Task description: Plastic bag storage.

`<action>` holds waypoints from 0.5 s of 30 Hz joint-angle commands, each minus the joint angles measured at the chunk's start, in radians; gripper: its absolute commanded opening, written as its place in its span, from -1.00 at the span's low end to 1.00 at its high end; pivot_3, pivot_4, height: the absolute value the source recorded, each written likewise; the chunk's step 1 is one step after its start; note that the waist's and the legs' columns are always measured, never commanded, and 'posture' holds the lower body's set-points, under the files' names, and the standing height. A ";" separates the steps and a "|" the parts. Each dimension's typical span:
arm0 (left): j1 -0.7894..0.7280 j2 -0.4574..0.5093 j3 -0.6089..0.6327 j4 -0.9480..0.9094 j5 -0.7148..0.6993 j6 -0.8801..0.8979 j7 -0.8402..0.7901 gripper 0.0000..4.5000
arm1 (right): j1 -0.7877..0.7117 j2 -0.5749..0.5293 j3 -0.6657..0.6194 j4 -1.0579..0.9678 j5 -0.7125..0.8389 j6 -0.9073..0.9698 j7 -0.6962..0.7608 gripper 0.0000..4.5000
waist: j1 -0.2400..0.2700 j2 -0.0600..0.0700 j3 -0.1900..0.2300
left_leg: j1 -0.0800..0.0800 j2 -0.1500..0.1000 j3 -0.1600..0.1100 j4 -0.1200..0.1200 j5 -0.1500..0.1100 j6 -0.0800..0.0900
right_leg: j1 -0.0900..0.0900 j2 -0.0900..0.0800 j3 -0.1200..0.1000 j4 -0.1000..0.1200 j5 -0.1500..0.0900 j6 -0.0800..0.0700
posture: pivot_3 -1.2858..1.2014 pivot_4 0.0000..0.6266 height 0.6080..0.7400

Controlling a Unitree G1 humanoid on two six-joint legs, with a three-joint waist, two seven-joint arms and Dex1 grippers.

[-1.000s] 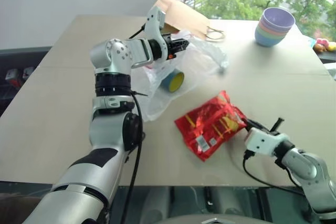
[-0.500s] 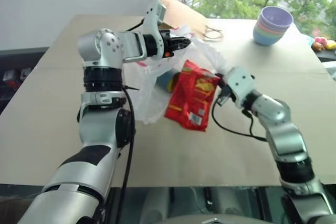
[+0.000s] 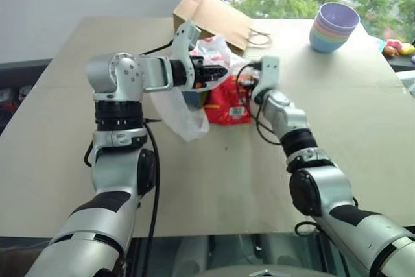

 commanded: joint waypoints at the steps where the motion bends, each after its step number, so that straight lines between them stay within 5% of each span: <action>1: -0.003 -0.020 0.026 -0.038 -0.002 -0.017 0.031 -1.00 | 0.035 -0.007 0.163 -0.069 -0.069 -0.055 0.210 -0.86 | -0.012 0.000 0.000 | -0.002 0.000 0.000 0.001 0.000 0.000 | -0.002 0.000 0.000 0.001 0.000 0.000 | 0.03 -0.52 1.00; 3: -0.002 -0.024 0.040 -0.035 -0.002 -0.019 0.045 -1.00 | 0.102 -0.088 0.240 -0.171 -0.160 -0.068 0.188 -0.61 | -0.014 0.001 0.000 | -0.003 0.000 -0.002 0.001 0.000 0.000 | -0.002 0.000 -0.001 0.001 0.000 0.000 | 0.03 -0.52 1.00; 7: -0.002 -0.023 0.045 -0.021 0.000 -0.033 0.051 -1.00 | 0.287 -0.252 0.304 -0.517 -0.238 -0.016 0.224 0.25 | 0.000 0.001 0.000 | -0.009 -0.003 -0.009 0.003 0.002 -0.003 | -0.004 -0.005 -0.009 0.001 0.000 0.000 | 0.03 -0.52 1.00; 11: -0.009 -0.020 0.041 0.004 0.006 -0.049 0.047 -1.00 | 0.464 -0.401 0.279 -0.898 -0.182 0.167 0.327 0.25 | 0.009 0.002 0.000 | -0.009 -0.004 -0.010 0.003 0.002 -0.003 | -0.004 -0.006 -0.011 -0.001 0.000 0.000 | 0.03 -0.52 1.00; 15: -0.022 -0.004 0.033 0.019 -0.007 -0.048 0.010 -1.00 | 0.613 -0.431 0.172 -1.242 0.042 0.508 0.390 0.25 | 0.009 0.002 0.000 | -0.008 -0.003 -0.010 0.002 0.000 0.000 | -0.003 -0.003 -0.012 -0.001 -0.001 -0.001 | 0.03 -0.52 1.00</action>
